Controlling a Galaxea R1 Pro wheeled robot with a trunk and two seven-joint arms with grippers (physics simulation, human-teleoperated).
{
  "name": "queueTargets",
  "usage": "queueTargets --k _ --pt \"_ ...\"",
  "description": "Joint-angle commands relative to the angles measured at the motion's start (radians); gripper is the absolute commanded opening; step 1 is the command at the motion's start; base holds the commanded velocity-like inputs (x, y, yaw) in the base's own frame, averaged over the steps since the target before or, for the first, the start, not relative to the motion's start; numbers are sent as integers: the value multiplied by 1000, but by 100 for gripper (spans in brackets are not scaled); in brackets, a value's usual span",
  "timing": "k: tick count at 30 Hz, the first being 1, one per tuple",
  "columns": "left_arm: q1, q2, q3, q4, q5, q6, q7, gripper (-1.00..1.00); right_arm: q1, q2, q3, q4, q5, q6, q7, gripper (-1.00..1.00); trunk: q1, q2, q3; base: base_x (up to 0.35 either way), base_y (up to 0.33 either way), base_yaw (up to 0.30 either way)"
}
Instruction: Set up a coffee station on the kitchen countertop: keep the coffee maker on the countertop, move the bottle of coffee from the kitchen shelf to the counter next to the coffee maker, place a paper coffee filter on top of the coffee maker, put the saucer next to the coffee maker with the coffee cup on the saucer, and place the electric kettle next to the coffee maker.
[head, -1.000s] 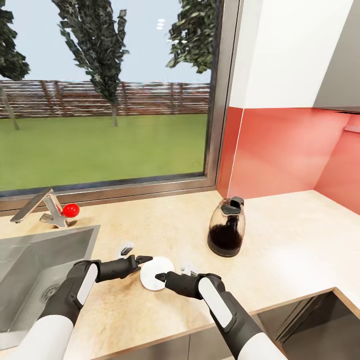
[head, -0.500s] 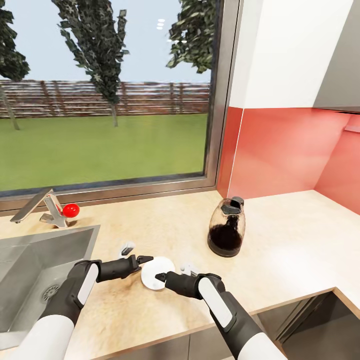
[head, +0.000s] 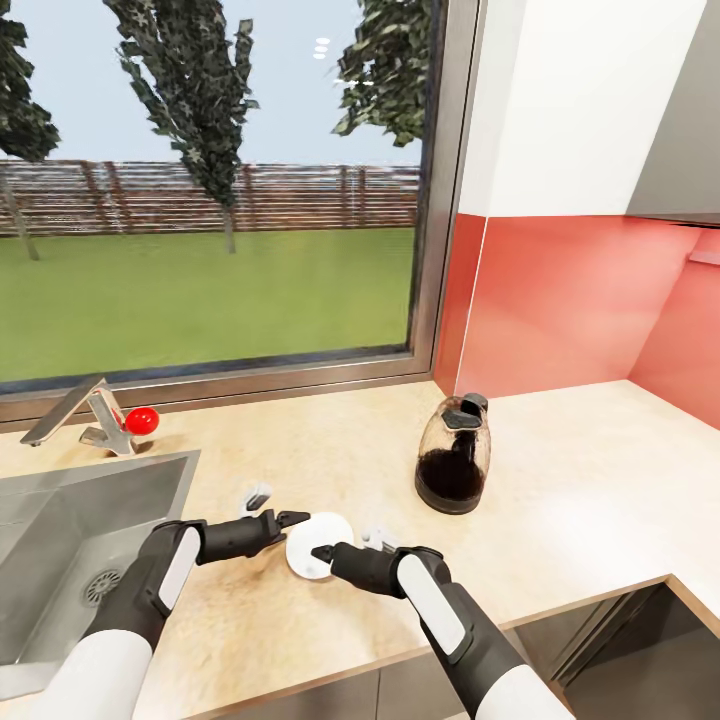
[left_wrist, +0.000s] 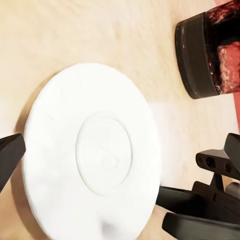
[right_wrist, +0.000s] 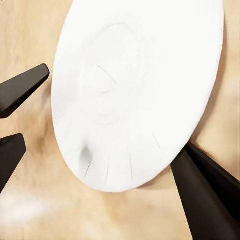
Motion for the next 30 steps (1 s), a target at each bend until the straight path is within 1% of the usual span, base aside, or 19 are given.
queueTargets --k 1,13,16,21,30 --pt "-1 -1 2 0 -2 4 -4 100 -1 0 0 -1 -5 2 -11 100 1 -2 -2 0 0 0" --pt "0 -3 2 0 -2 4 -4 100 -1 0 -1 -1 -6 1 -11 100 1 -2 -2 0 0 0" --pt "0 -7 2 0 -2 4 -4 100 -1 0 -1 -2 -6 1 -11 100 1 -2 -2 0 0 0" --pt "2 -21 2 0 -2 5 -4 100 -1 0 -1 -2 -7 0 -11 100 1 -2 -2 0 0 0" --pt "2 -24 3 0 -2 6 -4 100 -1 0 -1 -1 -7 0 -11 100 1 -2 -2 0 0 0"
